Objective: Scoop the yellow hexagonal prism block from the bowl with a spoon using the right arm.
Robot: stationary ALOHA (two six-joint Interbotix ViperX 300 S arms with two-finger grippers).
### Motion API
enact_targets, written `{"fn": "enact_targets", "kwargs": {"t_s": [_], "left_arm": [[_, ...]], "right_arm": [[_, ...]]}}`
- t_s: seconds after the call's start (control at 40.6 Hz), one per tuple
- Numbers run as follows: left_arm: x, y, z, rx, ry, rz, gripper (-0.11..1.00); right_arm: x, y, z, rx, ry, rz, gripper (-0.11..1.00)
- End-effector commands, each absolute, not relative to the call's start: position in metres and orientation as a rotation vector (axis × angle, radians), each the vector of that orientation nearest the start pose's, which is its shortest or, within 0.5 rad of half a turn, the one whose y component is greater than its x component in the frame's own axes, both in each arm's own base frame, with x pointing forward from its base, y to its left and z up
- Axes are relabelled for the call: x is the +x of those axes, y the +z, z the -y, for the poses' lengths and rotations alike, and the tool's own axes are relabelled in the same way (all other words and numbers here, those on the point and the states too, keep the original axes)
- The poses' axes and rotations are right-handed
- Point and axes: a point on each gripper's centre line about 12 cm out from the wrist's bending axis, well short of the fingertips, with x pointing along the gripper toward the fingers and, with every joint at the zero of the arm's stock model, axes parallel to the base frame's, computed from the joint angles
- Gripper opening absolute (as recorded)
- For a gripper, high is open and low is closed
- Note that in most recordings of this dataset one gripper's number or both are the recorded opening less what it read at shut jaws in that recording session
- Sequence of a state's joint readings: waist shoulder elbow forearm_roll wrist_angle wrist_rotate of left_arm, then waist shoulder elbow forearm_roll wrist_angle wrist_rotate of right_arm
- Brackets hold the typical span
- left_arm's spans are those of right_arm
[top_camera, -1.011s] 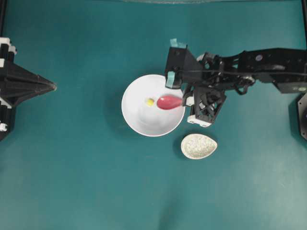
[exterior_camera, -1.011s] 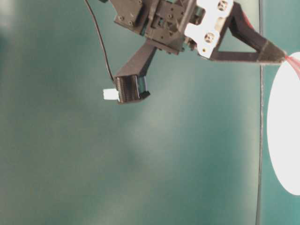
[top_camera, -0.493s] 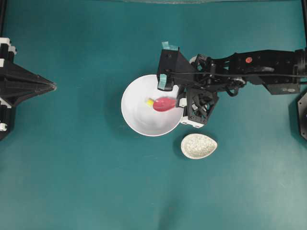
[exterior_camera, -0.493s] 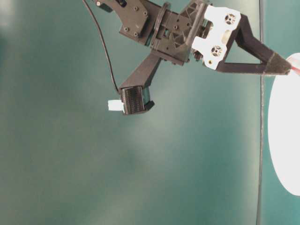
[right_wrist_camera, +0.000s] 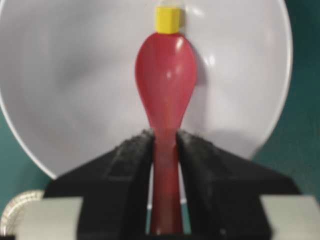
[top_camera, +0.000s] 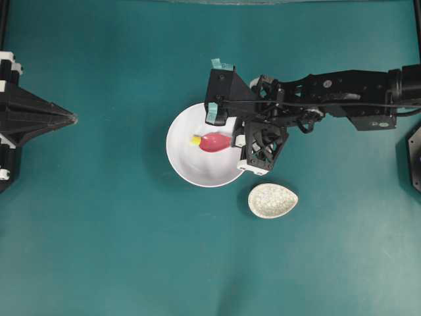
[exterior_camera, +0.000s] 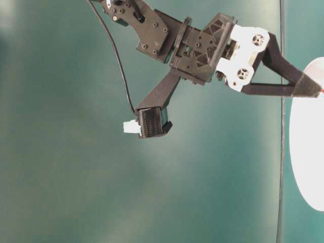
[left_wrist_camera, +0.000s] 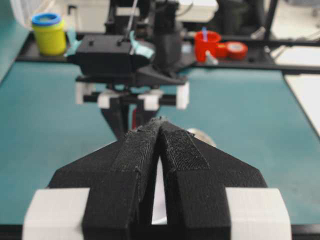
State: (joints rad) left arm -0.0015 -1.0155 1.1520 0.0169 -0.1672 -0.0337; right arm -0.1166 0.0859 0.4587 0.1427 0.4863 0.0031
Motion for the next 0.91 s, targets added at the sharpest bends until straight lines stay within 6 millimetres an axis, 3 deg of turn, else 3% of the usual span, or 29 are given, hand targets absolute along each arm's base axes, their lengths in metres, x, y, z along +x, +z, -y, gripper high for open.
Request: {"fn": "enact_targets", "kwargs": {"t_s": [0.0,0.888], "left_arm": [[0.193,0.311,0.001,-0.017,-0.005,0.064,0.00],[0.193,0.311,0.001,-0.019,-0.005,0.066,0.00]], "right_arm": [[0.409,0.177,0.040,0.204,-0.110,-0.964,0.25],[0.424,0.187,0.040,0.208,-0.117,-0.829,0.25]]}}
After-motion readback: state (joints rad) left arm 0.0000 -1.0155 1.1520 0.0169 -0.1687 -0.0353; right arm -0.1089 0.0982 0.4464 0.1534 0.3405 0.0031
